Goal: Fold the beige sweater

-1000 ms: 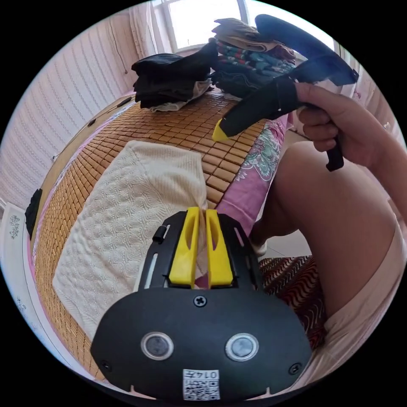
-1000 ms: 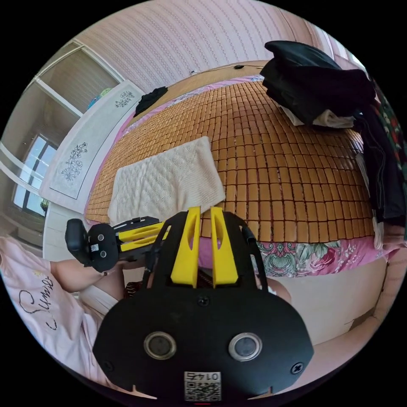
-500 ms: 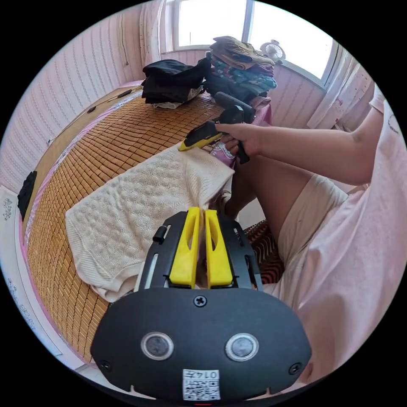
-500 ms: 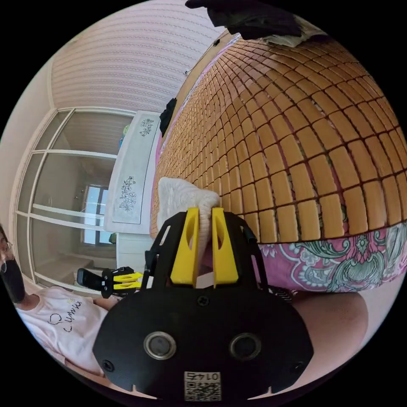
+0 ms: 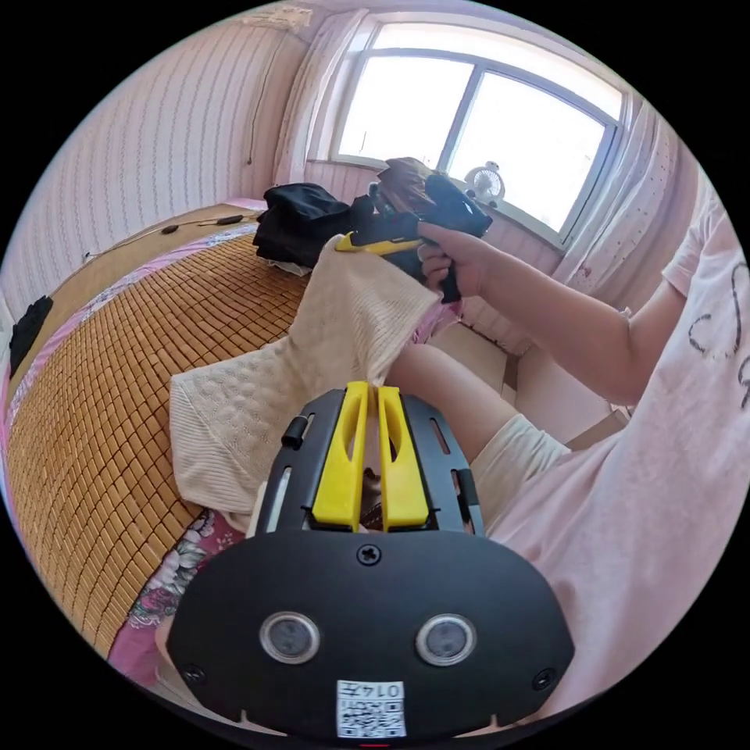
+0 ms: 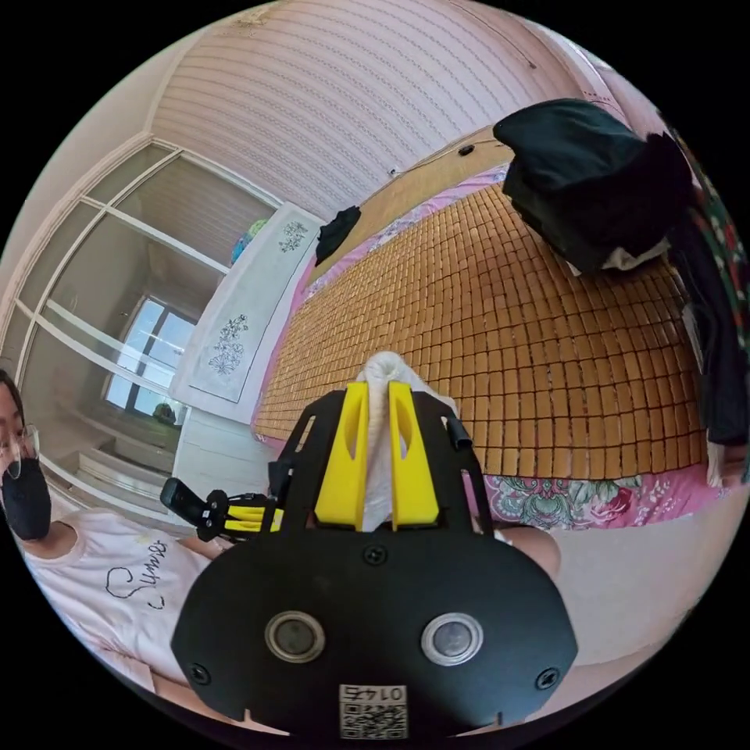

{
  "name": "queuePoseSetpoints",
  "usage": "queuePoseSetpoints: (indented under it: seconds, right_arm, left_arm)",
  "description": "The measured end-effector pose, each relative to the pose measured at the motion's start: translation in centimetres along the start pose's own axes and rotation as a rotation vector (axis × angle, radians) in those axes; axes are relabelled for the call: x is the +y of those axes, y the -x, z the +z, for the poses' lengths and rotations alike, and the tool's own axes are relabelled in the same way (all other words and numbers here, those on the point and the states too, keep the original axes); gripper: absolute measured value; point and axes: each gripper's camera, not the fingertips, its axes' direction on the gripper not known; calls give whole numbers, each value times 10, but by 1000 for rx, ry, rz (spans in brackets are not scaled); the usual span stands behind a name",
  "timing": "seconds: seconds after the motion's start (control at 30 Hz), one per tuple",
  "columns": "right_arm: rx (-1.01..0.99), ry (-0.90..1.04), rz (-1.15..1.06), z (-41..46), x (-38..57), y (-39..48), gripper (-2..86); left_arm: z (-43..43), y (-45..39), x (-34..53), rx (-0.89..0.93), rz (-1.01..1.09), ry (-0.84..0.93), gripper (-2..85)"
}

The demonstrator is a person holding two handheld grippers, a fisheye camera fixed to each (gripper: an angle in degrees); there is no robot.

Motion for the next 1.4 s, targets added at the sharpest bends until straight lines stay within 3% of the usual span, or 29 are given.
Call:
queuePoseSetpoints:
  seconds: [0.17,0.27,0.53,0.8,0.97,1.1,1.17,1.27,1.4]
  right_arm:
    - [-114,164,-152,139,-36,72,66]
    - [-77,259,-180,187,-36,86,66]
    - [187,164,-241,139,27,88,2]
    - [267,344,-299,249,25,109,-3]
    - [224,337,-289,252,21,118,-4]
    - [162,241,-333,222,16,139,-3]
    - [121,186,-343,220,5,155,-3]
    - [119,275,-309,266,-6,160,-1]
    - [121,257,-329,266,-5,174,4]
  left_arm:
    - [-16,62,44,-95,-182,95,37]
    - [-28,103,73,-139,-308,173,58]
    - [-42,168,88,-240,-384,158,58]
    - [43,233,37,-173,-401,174,79]
    - [119,262,32,-166,-426,365,87]
    - [118,263,24,-148,-391,333,50]
    - [86,254,15,-109,-373,213,48]
    - [60,254,16,-174,-362,117,48]
    - [95,309,42,-232,-495,206,50]
